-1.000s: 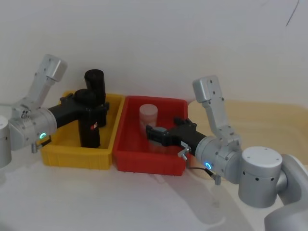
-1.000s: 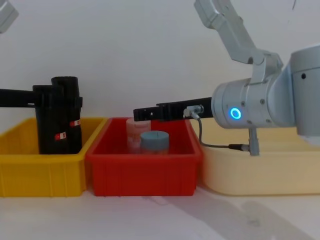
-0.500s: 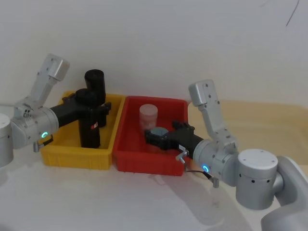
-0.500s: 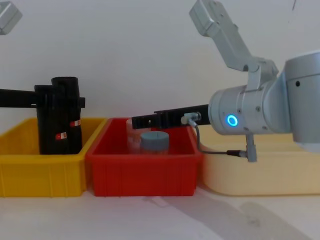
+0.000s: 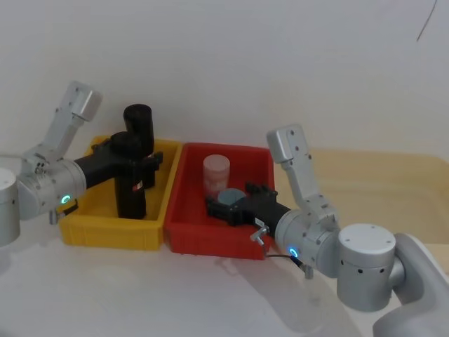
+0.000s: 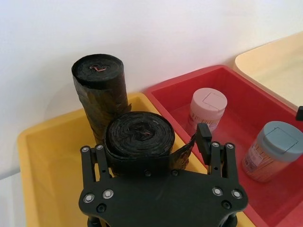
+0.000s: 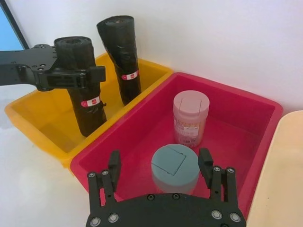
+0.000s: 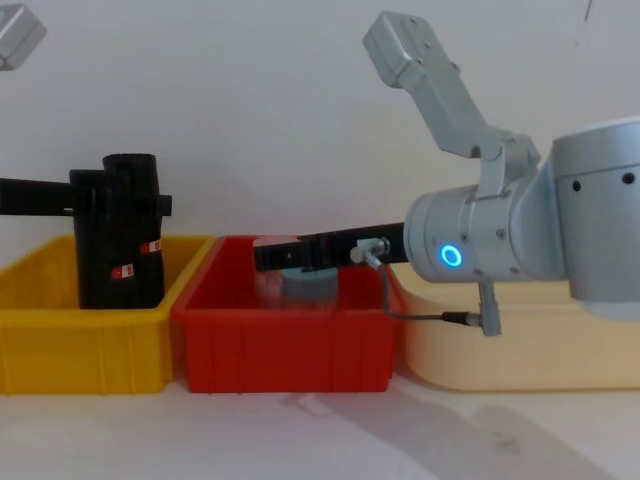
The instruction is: Pick up the garbage bag with the one hand and transfer it to the other hand.
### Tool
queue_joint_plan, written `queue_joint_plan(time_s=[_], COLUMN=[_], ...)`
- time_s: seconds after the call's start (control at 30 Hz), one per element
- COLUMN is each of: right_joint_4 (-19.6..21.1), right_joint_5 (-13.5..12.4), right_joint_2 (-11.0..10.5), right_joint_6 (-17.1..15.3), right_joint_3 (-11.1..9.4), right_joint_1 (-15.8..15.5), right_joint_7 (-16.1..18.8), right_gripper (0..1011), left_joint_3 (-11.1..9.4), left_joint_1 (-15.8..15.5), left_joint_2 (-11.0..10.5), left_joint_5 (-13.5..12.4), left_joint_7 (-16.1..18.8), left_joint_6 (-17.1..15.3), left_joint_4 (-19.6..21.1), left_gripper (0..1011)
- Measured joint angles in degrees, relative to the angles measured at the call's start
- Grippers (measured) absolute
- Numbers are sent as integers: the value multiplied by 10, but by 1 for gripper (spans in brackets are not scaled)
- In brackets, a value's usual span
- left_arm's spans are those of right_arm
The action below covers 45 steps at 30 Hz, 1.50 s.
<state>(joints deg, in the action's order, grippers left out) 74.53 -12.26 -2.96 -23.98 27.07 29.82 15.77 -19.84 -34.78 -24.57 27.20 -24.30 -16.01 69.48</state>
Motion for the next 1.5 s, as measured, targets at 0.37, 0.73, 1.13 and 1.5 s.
queue_joint_plan(time_s=[0.37, 0.73, 1.13, 1.5], right_joint_4=[-31, -69, -100, -111], right_joint_5=[12, 24, 29, 29], right_joint_2=[5, 11, 17, 20], right_joint_6=[24, 42, 57, 60], right_joint_3=[3, 4, 0, -4], right_joint_1=[11, 24, 34, 37], right_joint_7=[6, 7, 11, 19], right_gripper=[1001, 1001, 1001, 945], left_joint_3=[-1, -1, -1, -1], left_joint_1=[-1, -1, -1, -1], left_joint_2=[1, 1, 1, 1], left_joint_5=[0, 0, 0, 0], left_joint_7=[-1, -1, -1, -1], left_joint_6=[0, 0, 0, 0], left_joint_4=[-1, -2, -2, -2], left_gripper=[1001, 1001, 1001, 1001])
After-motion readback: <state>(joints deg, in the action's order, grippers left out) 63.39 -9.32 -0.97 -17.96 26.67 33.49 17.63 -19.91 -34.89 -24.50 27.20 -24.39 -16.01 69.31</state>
